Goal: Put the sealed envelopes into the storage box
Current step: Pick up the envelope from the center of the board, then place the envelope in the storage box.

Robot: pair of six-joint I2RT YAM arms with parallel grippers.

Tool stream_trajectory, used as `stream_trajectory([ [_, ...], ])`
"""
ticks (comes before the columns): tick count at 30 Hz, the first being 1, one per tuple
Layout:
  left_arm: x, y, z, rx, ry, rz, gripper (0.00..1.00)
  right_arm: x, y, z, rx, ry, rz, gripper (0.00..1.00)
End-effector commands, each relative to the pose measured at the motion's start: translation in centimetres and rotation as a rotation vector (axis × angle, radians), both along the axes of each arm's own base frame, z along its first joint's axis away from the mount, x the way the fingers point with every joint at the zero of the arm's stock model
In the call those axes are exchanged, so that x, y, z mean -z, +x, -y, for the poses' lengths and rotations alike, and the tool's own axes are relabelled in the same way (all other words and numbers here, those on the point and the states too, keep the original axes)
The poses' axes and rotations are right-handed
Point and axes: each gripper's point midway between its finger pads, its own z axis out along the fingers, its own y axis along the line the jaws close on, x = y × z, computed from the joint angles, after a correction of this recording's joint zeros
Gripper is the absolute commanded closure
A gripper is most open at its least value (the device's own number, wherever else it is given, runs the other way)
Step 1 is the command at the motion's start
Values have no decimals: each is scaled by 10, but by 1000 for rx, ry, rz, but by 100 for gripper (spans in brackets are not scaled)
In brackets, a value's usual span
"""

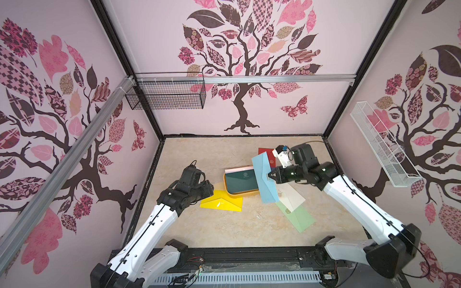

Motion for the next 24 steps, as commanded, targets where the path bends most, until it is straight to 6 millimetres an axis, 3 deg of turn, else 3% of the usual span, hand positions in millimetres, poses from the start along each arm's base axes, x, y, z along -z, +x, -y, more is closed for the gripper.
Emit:
stream_trajectory([
  [1, -2, -7, -9, 31, 70, -23, 44, -11, 15, 1, -156, -181, 150, 100],
  [4, -9, -7, -11, 42, 83, 4, 44, -20, 33, -8, -261, -263, 255, 100],
  [8, -11, -10, -15, 53, 106, 13, 44, -18, 49, -22, -433, -363, 316, 100],
  [15, -21, -14, -23, 32, 114, 76, 44, 8, 55, -54, -739, -491, 349, 100],
  [24, -31, -20, -26, 24, 86, 151, 40, 55, 59, -65, -908, -637, 310, 100],
])
